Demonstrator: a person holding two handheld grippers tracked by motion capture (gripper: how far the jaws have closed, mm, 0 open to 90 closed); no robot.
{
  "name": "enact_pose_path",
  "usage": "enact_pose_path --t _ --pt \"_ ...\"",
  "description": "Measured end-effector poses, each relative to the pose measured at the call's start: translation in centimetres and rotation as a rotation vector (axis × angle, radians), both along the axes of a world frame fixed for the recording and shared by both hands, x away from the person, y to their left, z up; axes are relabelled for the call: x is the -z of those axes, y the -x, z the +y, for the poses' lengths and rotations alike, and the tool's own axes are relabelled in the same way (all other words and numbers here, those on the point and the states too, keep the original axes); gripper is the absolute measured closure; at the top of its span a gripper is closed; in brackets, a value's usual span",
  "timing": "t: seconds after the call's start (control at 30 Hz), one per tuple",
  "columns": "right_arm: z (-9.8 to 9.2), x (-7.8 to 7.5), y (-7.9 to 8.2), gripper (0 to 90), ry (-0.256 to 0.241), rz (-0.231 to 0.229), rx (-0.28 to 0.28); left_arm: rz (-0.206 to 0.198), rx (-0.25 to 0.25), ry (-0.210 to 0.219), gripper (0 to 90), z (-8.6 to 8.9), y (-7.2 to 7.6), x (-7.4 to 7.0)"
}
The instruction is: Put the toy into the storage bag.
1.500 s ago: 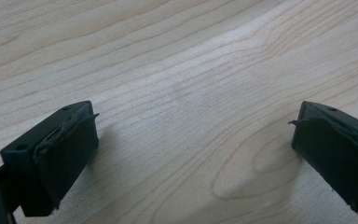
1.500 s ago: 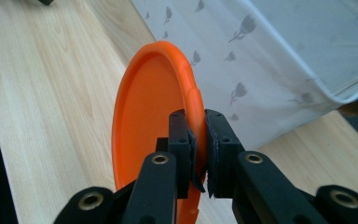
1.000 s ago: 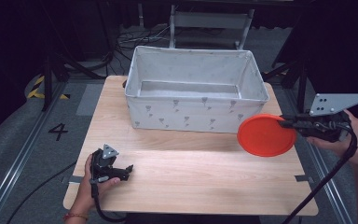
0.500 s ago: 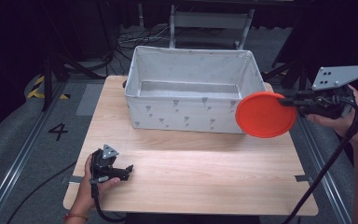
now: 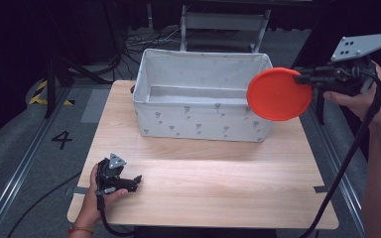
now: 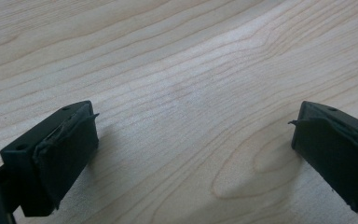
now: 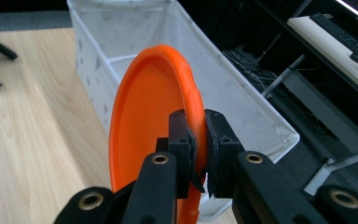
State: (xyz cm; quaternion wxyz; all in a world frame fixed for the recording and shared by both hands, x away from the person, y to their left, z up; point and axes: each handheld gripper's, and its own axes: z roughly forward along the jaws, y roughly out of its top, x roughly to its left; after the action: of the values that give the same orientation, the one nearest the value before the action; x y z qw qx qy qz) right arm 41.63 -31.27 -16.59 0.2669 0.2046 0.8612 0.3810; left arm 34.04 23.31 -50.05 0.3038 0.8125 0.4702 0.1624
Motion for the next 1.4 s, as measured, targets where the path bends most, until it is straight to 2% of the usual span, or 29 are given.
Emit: enact_pose_path --t 0.23,0.43,0.47,0.5,0.57,0.77,0.9,1.2,1.4 --pt "0.2 -0.4 -2.7 82.4 -0.003 -0.016 0.014 0.0 0.001 0.0 0.7 0.0 0.0 0.0" --pt "0.0 0.7 -5.4 82.4 -0.01 0.003 0.036 0.0 0.001 -0.001 0.6 0.0 0.0 0.0" --pt "0.0 0.7 -5.4 82.4 -0.01 0.003 0.036 0.0 0.001 -0.001 0.7 0.0 0.0 0.0" --pt "0.0 1.1 -6.3 82.4 -0.014 0.012 0.047 0.0 0.002 -0.001 0.7 0.0 0.0 0.0" --pt "0.0 1.2 -6.6 82.4 -0.015 0.014 0.055 0.0 0.002 -0.001 0.7 0.0 0.0 0.0" --pt "0.1 2.6 -9.0 82.4 -0.02 0.039 0.068 0.0 0.002 0.0 0.7 0.0 0.0 0.0" --pt "0.4 3.8 -9.8 82.4 -0.036 0.046 0.056 0.001 0.002 -0.001 0.7 0.0 0.0 0.0" --pt "1.5 6.4 -11.2 82.4 -0.033 0.076 0.032 0.001 0.002 -0.001 0.7 0.0 0.0 0.0" --pt "2.5 8.4 -12.0 82.3 0.028 0.123 -0.001 0.0 0.002 0.0 0.7 0.0 0.0 0.0"
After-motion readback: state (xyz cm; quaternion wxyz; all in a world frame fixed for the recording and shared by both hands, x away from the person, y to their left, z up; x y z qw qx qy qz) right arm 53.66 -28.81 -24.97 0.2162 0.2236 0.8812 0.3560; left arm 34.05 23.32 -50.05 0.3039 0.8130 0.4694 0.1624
